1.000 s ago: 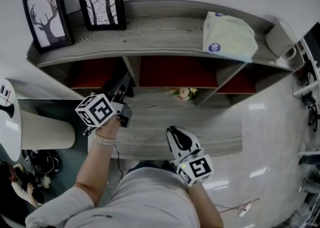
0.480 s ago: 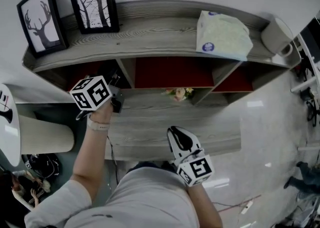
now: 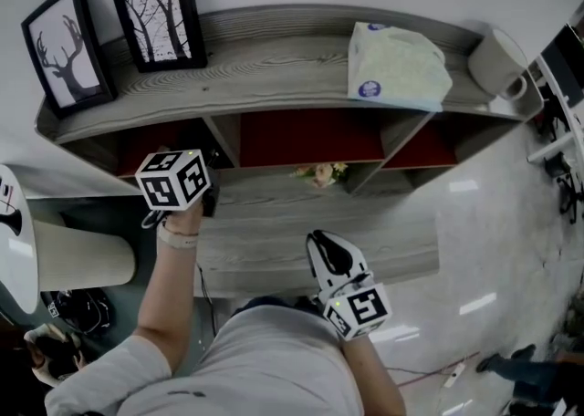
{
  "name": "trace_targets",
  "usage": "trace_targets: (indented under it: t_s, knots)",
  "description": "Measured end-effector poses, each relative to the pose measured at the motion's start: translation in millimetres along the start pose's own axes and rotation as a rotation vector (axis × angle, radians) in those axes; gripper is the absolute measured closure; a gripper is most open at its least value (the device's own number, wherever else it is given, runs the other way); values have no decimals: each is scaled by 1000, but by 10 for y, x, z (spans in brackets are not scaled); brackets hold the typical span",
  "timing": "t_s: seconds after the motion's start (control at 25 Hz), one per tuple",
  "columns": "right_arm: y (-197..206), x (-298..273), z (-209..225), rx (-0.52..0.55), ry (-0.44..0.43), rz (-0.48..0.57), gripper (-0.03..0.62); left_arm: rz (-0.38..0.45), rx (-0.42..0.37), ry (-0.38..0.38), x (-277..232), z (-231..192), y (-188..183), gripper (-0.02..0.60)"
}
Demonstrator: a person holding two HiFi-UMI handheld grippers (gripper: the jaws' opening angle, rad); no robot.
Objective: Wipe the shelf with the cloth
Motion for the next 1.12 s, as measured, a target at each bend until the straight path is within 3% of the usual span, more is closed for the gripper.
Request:
trace_targets:
  t_s: [0.28,0.44,0.84,1.12]
  knots:
    - [7,-62,-39,2,-30,-3,551,-41,-34,-43,178,153,170,423]
    - [-15,-42,-23,6,-26,1,551,-73,-113,-76,231,221,282,422]
    - [-21,-71,-56,15,-16,-10,551,-46,-212,-162,199,258,357,422]
    - [-8,-219,-158,25,-41,-27,551,-38,-194,-181,312,59,393,422]
Point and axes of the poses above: the fingertips, and each gripper's own axes: x backward along the fingers, z to its right, y out of its underside, the point moved 10 cm from there along x, backward along the fingers, and after that the axes turned 9 degrees about -x, right-handed, at the moved point
